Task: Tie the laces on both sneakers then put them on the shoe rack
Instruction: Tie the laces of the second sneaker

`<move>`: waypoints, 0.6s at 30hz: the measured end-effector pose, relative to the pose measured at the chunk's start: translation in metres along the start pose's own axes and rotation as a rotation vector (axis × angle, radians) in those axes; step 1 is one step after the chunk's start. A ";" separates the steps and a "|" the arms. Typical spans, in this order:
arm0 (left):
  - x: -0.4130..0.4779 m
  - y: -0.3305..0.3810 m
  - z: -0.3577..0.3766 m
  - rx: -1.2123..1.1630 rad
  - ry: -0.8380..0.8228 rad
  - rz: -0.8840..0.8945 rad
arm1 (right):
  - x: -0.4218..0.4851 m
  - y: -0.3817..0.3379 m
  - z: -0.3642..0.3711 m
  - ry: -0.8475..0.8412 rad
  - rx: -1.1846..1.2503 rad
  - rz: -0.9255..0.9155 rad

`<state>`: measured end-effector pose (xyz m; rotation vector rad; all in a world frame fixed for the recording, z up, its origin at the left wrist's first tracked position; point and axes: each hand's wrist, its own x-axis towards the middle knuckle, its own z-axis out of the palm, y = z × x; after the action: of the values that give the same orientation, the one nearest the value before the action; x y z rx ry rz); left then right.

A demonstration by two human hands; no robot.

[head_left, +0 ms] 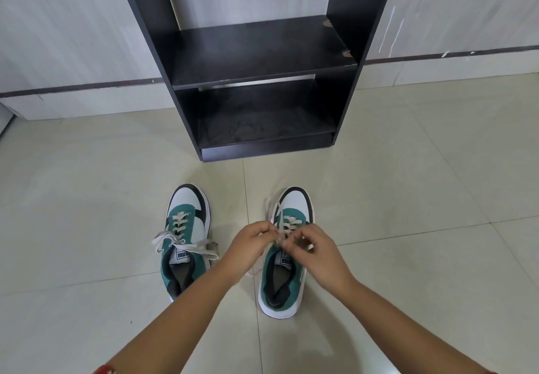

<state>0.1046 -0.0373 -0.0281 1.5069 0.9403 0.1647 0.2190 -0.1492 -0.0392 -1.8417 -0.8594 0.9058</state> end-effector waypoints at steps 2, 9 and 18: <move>-0.001 0.006 -0.001 -0.095 -0.048 -0.074 | -0.006 0.010 0.007 0.022 -0.206 -0.101; 0.000 0.002 -0.003 -0.212 -0.011 -0.167 | 0.001 -0.002 0.000 0.092 -0.086 -0.120; -0.001 0.003 -0.005 -0.270 0.014 -0.217 | 0.016 -0.027 -0.061 0.216 0.038 0.066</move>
<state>0.1021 -0.0332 -0.0243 1.1496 1.0418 0.1385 0.2737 -0.1506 0.0021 -1.9041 -0.6468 0.7416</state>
